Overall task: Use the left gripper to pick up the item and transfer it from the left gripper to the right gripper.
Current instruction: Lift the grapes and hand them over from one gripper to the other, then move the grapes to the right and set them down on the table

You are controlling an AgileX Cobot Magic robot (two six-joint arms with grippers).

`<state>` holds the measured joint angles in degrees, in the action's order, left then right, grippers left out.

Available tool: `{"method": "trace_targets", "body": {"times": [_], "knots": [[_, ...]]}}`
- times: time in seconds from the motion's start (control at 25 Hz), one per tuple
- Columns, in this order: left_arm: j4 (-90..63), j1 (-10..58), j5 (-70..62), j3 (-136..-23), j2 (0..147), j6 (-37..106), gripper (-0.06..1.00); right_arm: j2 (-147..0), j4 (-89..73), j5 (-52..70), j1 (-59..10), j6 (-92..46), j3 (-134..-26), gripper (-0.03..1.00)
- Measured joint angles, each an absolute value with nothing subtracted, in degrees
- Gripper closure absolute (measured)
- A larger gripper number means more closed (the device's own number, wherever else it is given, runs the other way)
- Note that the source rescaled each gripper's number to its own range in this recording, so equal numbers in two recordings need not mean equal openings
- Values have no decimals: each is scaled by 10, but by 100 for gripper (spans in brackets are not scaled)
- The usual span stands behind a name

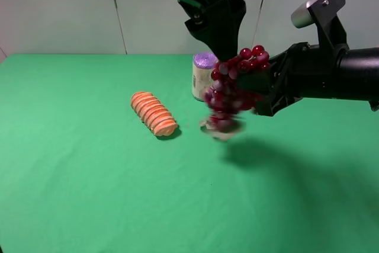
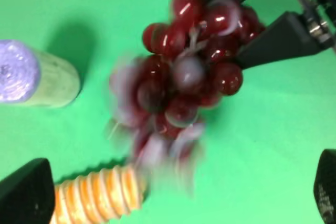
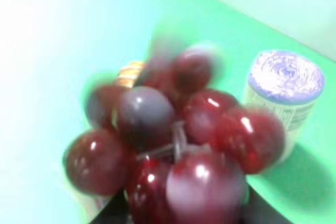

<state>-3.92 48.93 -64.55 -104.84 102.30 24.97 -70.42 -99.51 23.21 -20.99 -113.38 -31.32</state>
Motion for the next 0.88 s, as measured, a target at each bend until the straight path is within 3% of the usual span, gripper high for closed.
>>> {"method": "trace_targets", "body": {"times": [0.88], "knots": [[18,424,-670,-1048,993,146,-5,-704,-995,231,-210,-1134,-313,89]]}}
